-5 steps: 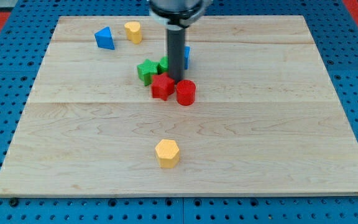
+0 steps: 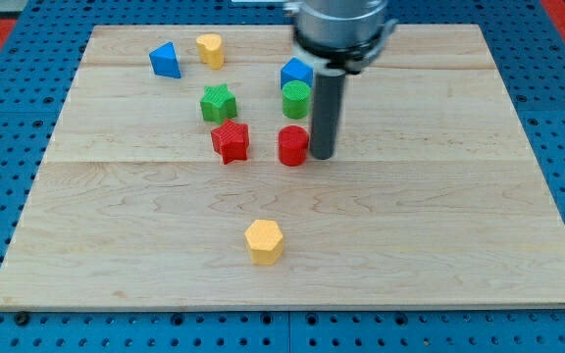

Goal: Place the green star right to the blue cube

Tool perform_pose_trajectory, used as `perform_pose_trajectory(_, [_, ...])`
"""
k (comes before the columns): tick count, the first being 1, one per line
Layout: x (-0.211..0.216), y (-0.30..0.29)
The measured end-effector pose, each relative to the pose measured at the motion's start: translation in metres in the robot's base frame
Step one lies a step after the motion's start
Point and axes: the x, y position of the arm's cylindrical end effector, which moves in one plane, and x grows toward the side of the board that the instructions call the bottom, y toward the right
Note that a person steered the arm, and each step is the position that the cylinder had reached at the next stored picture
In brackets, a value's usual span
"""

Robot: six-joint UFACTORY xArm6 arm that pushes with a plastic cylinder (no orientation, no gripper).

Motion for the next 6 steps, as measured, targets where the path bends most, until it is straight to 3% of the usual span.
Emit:
perform_pose_trajectory(1, [-0.017,-0.112])
perform_pose_trajectory(6, [-0.145,-0.111])
